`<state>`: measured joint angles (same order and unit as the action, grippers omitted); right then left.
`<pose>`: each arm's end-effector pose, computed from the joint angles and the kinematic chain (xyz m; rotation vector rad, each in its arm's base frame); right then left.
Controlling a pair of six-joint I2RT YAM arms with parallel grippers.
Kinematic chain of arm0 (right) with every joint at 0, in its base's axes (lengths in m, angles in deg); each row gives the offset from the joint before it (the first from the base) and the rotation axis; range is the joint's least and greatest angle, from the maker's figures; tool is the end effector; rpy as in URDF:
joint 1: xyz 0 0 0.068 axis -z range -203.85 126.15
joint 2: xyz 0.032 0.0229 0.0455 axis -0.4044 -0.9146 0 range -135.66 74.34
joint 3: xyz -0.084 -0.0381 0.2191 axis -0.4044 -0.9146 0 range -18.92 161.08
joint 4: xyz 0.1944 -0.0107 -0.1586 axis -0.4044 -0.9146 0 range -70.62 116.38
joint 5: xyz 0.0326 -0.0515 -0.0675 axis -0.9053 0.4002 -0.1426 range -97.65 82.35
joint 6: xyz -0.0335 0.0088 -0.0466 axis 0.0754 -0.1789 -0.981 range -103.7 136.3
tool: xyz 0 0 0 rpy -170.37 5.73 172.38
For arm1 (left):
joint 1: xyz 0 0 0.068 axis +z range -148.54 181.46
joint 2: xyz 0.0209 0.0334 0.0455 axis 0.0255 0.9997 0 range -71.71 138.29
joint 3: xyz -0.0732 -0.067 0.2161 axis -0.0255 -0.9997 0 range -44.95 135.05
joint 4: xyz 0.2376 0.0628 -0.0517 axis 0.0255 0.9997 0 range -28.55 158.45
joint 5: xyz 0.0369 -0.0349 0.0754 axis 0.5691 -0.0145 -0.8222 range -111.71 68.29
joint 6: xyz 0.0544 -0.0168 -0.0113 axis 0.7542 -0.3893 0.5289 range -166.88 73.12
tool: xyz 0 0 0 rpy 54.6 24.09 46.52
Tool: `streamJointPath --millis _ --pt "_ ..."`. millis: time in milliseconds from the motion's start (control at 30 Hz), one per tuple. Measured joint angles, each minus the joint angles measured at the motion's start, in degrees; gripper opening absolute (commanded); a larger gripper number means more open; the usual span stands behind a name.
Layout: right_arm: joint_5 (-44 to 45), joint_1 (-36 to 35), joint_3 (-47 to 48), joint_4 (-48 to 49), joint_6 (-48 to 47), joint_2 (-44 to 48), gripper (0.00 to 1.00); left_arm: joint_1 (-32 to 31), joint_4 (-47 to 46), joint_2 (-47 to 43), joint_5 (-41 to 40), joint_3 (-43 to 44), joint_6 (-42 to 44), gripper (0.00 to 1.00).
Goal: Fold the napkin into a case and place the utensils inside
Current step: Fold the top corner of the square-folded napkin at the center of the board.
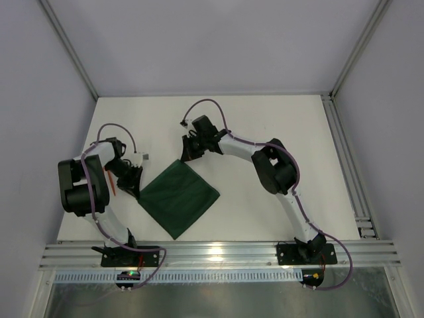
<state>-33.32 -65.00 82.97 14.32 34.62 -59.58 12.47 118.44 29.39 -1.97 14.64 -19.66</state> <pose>0.3557 0.3347 0.1265 -0.7229 2.3757 1.0082 0.2600 0.0362 0.1149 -0.3927 -3.0364 0.5778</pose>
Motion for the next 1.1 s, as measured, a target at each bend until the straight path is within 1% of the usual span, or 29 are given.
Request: streamJointPath --millis 167,300,567,667,867,967,1100 --pt "-0.04 0.02 -0.28 0.87 -0.07 0.13 0.04 -0.22 -0.33 0.59 0.37 0.26 0.68 0.02" --pt "-0.20 0.42 -1.03 1.90 0.02 0.44 0.04 -1.49 -0.39 2.32 0.46 2.99 1.20 0.00" --pt "0.07 2.54 -1.97 2.51 -0.61 1.49 0.04 -6.56 -2.25 6.69 1.51 10.71 2.29 0.00" --pt "0.74 3.04 -2.01 2.58 -0.90 1.60 0.04 -6.73 -2.29 8.15 1.53 12.31 2.45 0.00" --pt "1.66 3.54 -3.37 2.58 -1.31 2.99 0.04 -6.71 -2.21 8.20 1.55 12.41 3.04 0.01" --pt "1.70 3.43 -5.49 3.39 -1.60 5.31 0.04 -6.71 -2.21 8.20 1.57 12.39 3.02 0.01" --pt "1.09 1.44 -12.63 6.80 -1.92 11.39 0.04 -6.69 -2.23 8.20 1.66 12.39 3.02 0.01"
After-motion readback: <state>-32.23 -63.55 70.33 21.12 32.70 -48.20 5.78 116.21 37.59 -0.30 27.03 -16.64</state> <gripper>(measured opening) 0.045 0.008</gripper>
